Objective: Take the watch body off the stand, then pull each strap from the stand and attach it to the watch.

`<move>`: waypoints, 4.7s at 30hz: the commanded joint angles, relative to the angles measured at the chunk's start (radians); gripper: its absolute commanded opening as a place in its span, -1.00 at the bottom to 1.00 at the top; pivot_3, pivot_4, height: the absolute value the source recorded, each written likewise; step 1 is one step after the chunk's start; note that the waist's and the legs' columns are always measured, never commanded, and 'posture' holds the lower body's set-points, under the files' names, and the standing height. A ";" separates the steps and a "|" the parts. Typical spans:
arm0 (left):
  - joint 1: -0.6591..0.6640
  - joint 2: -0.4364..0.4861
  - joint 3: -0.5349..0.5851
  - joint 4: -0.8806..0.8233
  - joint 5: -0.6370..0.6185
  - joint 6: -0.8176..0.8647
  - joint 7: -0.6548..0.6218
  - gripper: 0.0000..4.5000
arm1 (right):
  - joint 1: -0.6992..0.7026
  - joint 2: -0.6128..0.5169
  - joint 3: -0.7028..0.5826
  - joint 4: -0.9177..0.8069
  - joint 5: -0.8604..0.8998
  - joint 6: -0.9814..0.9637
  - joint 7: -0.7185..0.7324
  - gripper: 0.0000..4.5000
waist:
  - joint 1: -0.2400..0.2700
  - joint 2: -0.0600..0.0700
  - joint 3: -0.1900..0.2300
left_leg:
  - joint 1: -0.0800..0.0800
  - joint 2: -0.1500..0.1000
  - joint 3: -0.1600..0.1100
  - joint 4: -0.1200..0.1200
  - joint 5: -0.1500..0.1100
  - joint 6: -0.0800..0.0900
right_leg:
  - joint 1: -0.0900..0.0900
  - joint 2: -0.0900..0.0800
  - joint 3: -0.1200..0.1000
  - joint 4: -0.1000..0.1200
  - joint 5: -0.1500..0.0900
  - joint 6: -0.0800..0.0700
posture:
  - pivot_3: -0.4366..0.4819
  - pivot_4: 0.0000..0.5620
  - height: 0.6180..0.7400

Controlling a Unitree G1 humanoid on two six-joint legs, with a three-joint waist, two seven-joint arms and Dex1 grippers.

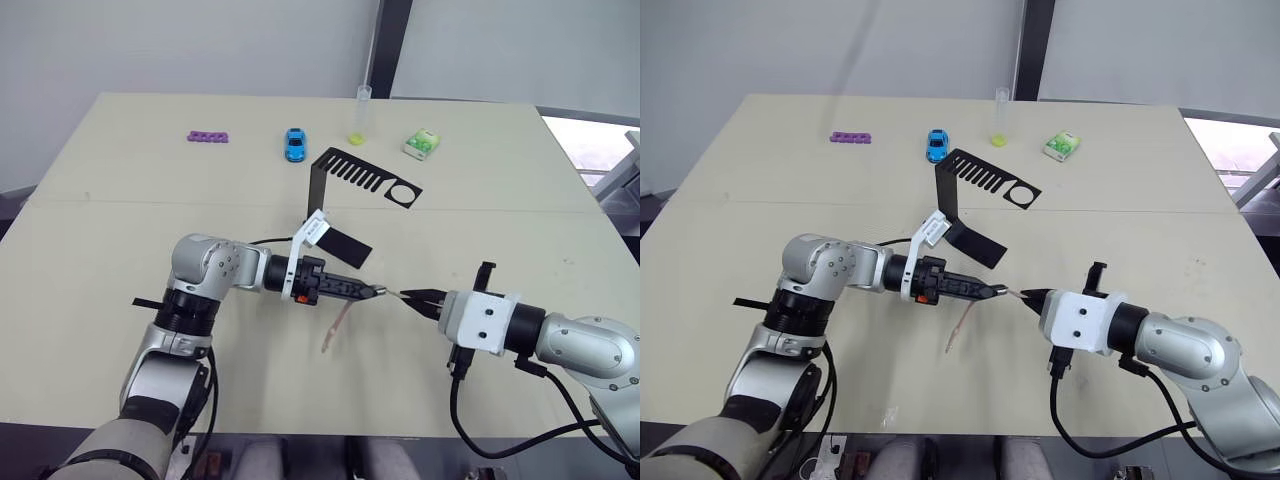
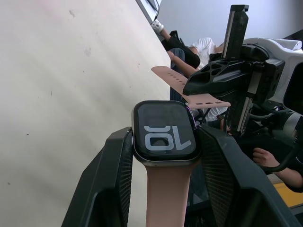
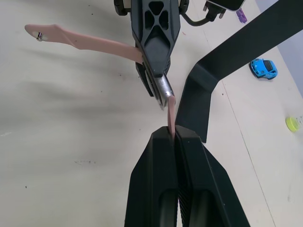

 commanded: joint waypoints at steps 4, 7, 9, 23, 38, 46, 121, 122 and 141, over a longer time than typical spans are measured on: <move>-0.030 -0.001 0.017 -0.012 -0.035 -0.006 -0.010 -0.29 | -0.005 0.000 -0.029 -0.026 0.012 0.001 0.013 -1.00 | 0.000 0.000 0.000 | 0.000 0.000 0.000 0.000 0.000 0.000 | 0.000 0.000 0.000 0.000 0.000 0.000 | -0.05 -0.47 1.00; -0.031 -0.002 0.019 -0.010 -0.037 -0.002 -0.007 -0.29 | -0.016 0.001 -0.029 -0.027 0.018 0.010 0.011 -1.00 | 0.000 0.000 0.000 | 0.000 0.000 0.000 0.000 0.000 0.000 | 0.000 0.000 0.000 0.000 0.000 0.000 | -0.05 -0.47 1.00; -0.030 -0.006 0.021 -0.015 -0.041 0.003 -0.003 -0.29 | -0.021 0.001 -0.026 -0.026 0.017 0.012 0.010 -1.00 | 0.000 0.000 0.000 | 0.000 0.000 0.000 0.000 0.000 0.000 | 0.000 0.000 0.000 0.000 0.000 0.000 | -0.05 -0.47 1.00; -0.028 -0.029 0.039 -0.022 -0.053 0.016 0.032 -0.29 | -0.060 0.025 0.003 -0.044 0.009 0.045 -0.003 -1.00 | 0.001 0.000 0.000 | 0.000 -0.001 -0.002 0.000 0.000 0.000 | 0.000 0.000 0.000 0.000 0.000 0.000 | -0.05 -0.47 1.00; -0.022 -0.056 0.048 -0.042 -0.066 0.032 0.051 -0.29 | -0.084 0.032 0.031 -0.021 -0.022 0.050 -0.003 -1.00 | 0.000 0.000 0.000 | 0.000 -0.005 -0.009 0.000 0.000 0.000 | 0.000 -0.001 0.000 0.001 0.000 0.000 | -0.05 -0.47 1.00; -0.020 -0.066 0.053 -0.050 -0.071 0.039 0.060 -0.29 | -0.117 0.035 0.035 0.007 -0.034 0.054 -0.006 -1.00 | 0.000 0.000 0.000 | 0.000 -0.005 -0.009 0.000 0.000 0.000 | 0.000 -0.001 0.000 0.001 0.000 0.000 | -0.05 -0.47 1.00; -0.054 -0.137 0.138 -0.031 -0.095 0.046 0.085 -0.29 | -0.179 0.103 0.019 0.002 -0.039 0.180 -0.025 -1.00 | 0.000 0.000 0.000 | 0.000 -0.005 -0.009 0.000 0.000 0.000 | 0.000 -0.001 0.000 0.001 0.000 0.000 | -0.05 -0.47 1.00; -0.054 -0.138 0.139 -0.031 -0.094 0.047 0.085 -0.29 | -0.178 0.103 0.017 0.001 -0.040 0.181 -0.024 -1.00 | 0.000 0.000 0.000 | 0.000 -0.005 -0.009 0.000 0.000 0.000 | 0.000 -0.001 0.000 0.001 0.000 0.000 | -0.05 -0.47 1.00; -0.052 -0.133 0.126 -0.035 -0.070 0.031 0.087 -0.29 | -0.213 0.126 0.014 -0.005 -0.033 0.227 -0.040 -1.00 | 0.000 0.000 0.000 | 0.000 -0.005 -0.009 0.000 0.000 0.000 | 0.000 -0.001 0.000 0.001 0.000 0.000 | -0.05 -0.47 1.00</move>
